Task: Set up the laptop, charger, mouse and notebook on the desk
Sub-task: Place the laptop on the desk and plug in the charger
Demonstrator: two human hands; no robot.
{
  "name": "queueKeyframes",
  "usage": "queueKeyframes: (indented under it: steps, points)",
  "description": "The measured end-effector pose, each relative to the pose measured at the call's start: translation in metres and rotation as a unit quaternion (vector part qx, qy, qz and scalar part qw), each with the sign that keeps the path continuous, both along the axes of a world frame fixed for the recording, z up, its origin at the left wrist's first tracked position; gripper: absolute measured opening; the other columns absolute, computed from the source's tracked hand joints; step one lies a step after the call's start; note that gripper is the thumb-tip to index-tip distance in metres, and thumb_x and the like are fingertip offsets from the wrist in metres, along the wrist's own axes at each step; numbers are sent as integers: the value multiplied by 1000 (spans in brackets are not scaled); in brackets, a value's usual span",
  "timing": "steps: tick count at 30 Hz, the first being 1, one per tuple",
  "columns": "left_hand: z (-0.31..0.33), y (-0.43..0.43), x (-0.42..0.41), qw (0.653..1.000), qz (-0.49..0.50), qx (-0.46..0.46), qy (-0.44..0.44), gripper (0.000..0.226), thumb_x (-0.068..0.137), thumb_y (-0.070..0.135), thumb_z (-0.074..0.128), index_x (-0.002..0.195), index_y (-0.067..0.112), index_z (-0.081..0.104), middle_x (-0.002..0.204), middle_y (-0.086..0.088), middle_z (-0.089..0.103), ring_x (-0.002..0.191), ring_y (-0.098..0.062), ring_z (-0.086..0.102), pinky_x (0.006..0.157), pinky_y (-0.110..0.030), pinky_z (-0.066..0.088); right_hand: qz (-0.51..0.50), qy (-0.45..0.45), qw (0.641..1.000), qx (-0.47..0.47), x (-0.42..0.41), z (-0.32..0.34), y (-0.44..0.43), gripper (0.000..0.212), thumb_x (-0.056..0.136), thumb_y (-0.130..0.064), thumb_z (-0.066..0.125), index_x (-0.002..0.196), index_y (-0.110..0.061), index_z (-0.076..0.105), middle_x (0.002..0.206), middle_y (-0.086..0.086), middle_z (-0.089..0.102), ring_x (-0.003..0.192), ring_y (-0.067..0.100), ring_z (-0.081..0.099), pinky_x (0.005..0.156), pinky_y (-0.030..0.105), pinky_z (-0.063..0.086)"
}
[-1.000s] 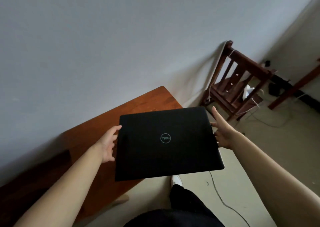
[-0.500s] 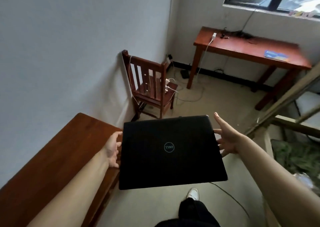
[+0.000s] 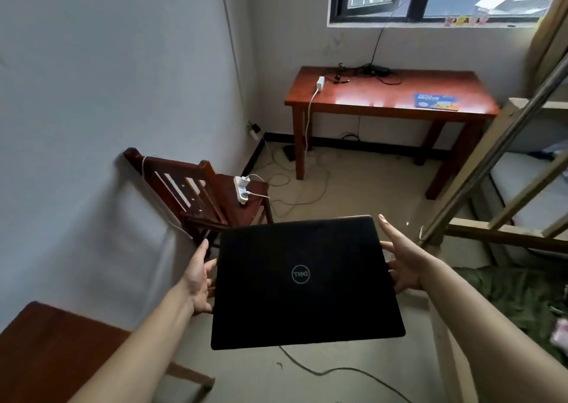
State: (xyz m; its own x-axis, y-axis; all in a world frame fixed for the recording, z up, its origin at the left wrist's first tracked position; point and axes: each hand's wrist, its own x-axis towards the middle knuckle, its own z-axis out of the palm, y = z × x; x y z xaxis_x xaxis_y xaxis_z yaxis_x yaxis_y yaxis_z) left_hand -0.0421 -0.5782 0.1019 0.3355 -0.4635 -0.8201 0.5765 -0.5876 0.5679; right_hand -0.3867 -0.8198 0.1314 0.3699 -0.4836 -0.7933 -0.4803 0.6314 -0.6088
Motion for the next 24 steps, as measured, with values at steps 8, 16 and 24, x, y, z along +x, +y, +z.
queueKeyframes:
  steps: [8, 16, 24]
  points:
    - [15, -146, 1, 999, -36, 9, -38, 88, 75, 88, 37, 143, 33, 47, 150, -14, 40, 139, -39, 33, 107, -72, 25, -47, -1, 999, 8, -9, 9, -112, 113, 39, -102, 49, 133, -39, 48, 133, 18, 55, 119, 46, 54, 76, 63, 47]
    - [-13, -333, 46, 994, -104, 5, -30, 91, 74, 89, 35, 146, 33, 43, 151, -14, 39, 140, -41, 31, 107, -73, 20, -126, 12, 992, 9, 14, -15, -256, 100, 44, -105, 51, 110, -30, 62, 128, 16, 58, 114, 40, 57, 91, 60, 51]
    - [10, -553, 96, 983, -180, -28, -38, 81, 79, 86, 33, 142, 37, 45, 131, -13, 55, 118, -35, 50, 96, -61, 40, -216, 11, 976, -9, 56, 16, -419, 79, 55, -102, 47, 92, -36, 69, 116, 12, 63, 108, 33, 59, 79, 50, 54]
